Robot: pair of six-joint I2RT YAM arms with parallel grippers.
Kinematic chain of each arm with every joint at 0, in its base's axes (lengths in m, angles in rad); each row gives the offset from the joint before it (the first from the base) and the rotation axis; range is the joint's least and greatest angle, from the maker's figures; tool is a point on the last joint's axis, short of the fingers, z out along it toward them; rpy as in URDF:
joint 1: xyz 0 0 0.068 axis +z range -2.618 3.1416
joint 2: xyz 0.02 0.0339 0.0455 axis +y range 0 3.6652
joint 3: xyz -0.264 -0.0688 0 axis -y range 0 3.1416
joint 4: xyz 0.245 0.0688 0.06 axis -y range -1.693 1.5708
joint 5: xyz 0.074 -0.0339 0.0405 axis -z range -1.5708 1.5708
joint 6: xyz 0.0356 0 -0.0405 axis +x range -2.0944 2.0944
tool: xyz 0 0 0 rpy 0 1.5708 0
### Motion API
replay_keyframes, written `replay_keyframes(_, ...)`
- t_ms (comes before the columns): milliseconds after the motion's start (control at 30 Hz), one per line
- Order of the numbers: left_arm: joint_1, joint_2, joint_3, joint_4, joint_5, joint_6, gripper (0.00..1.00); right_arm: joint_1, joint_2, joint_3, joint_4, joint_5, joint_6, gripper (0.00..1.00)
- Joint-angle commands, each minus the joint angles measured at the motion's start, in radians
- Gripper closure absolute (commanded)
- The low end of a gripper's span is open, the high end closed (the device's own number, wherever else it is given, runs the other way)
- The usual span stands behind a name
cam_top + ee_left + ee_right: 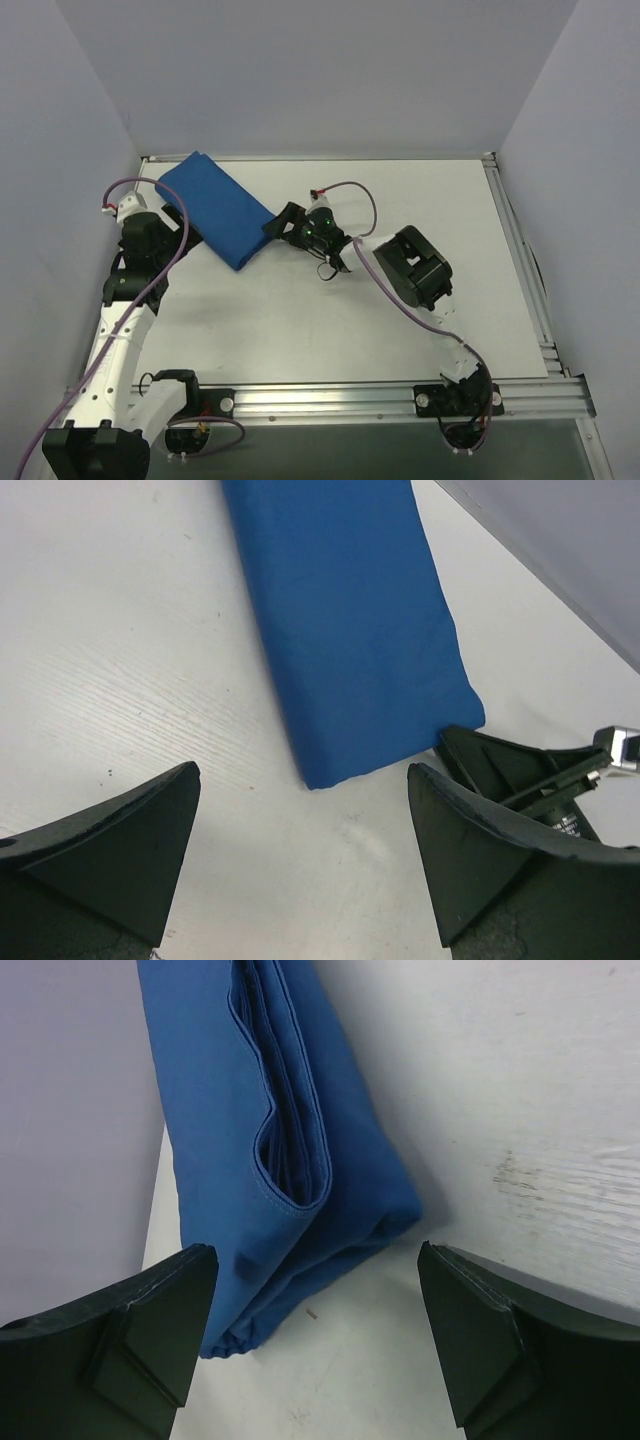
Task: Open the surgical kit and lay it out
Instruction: Move the surgical kit at the center of the board.
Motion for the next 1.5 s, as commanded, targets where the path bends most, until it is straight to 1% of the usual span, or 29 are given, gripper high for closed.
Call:
replay_keyframes(0, 0.004, -0.032, 0.039, -0.024, 0.071, 0.034, 0.06, 0.006, 0.032, 0.079, 0.049, 0.029, 0.047, 0.17)
replay_keyframes(167, 0.004, -0.042, 0.027, -0.019, 0.092, 0.031, 0.06, 0.032, 0.069, 0.105, 0.041, 0.055, 0.071, 0.21)
replay_keyframes(300, 0.003, -0.04, 0.034, -0.025, 0.103, 0.037, 0.06, 0.046, 0.091, 0.153, 0.032, 0.057, 0.065, 0.27)
replay_keyframes(400, 0.003, -0.043, 0.038, -0.028, 0.104, 0.045, 0.06, 0.048, 0.117, 0.177, 0.018, 0.043, 0.082, 0.37)
replay_keyframes(433, 0.003, -0.045, 0.039, -0.031, 0.104, 0.047, 0.06, 0.048, 0.118, 0.173, 0.035, 0.041, 0.093, 0.43)
replay_keyframes(500, 0.003, -0.048, 0.039, -0.034, 0.106, 0.051, 0.06, 0.054, 0.111, 0.164, 0.041, 0.049, 0.094, 0.45)
replay_keyframes(567, 0.003, -0.046, 0.033, -0.036, 0.109, 0.051, 0.06, 0.057, 0.097, 0.156, 0.026, 0.057, 0.079, 0.54)
replay_keyframes(600, 0.003, -0.045, 0.031, -0.034, 0.111, 0.05, 0.06, 0.057, 0.094, 0.154, 0.023, 0.057, 0.076, 0.59)
replay_keyframes(633, 0.003, -0.045, 0.031, -0.034, 0.112, 0.048, 0.06, 0.055, 0.086, 0.15, 0.023, 0.057, 0.073, 0.73)
replay_keyframes(667, 0.003, -0.045, 0.03, -0.033, 0.117, 0.047, 0.06, 0.055, 0.082, 0.139, 0.023, 0.058, 0.068, 0.76)
replay_keyframes(800, 0.001, -0.043, 0.027, -0.033, 0.138, 0.036, 0.05, 0.054, 0.049, 0.118, 0.0, 0.069, 0.032, 0.78)
replay_keyframes(833, 0.001, -0.046, 0.027, -0.031, 0.14, 0.036, 0.05, 0.049, 0.033, 0.108, -0.002, 0.063, 0.03, 0.85)
replay_keyframes(867, 0.001, -0.049, 0.027, -0.034, 0.141, 0.036, 0.05, 0.046, 0.023, 0.101, 0.0, 0.06, 0.027, 0.88)
replay_keyframes(1000, 0.001, -0.065, 0.024, -0.045, 0.146, 0.039, 0.05, 0.025, -0.026, 0.03, 0.007, 0.023, 0.021, 0.91)
replay_keyframes(1133, 0.0, -0.069, 0.024, -0.06, 0.166, 0.033, 0.05, -0.015, -0.087, -0.043, 0.01, -0.052, 0.002, 0.94)
replay_keyframes(1167, 0.001, -0.072, 0.021, -0.065, 0.167, 0.03, 0.05, -0.023, -0.099, -0.06, 0.018, -0.089, -0.004, 0.94)
replay_keyframes(1267, -0.003, -0.08, 0.008, -0.065, 0.177, 0.024, 0.05, -0.058, -0.144, -0.123, 0.024, -0.136, -0.036, 0.95)
replay_keyframes(1467, -0.022, -0.078, -0.004, -0.061, 0.18, 0.013, 0.04, -0.116, -0.268, -0.272, 0.018, -0.153, -0.082, 0.97)
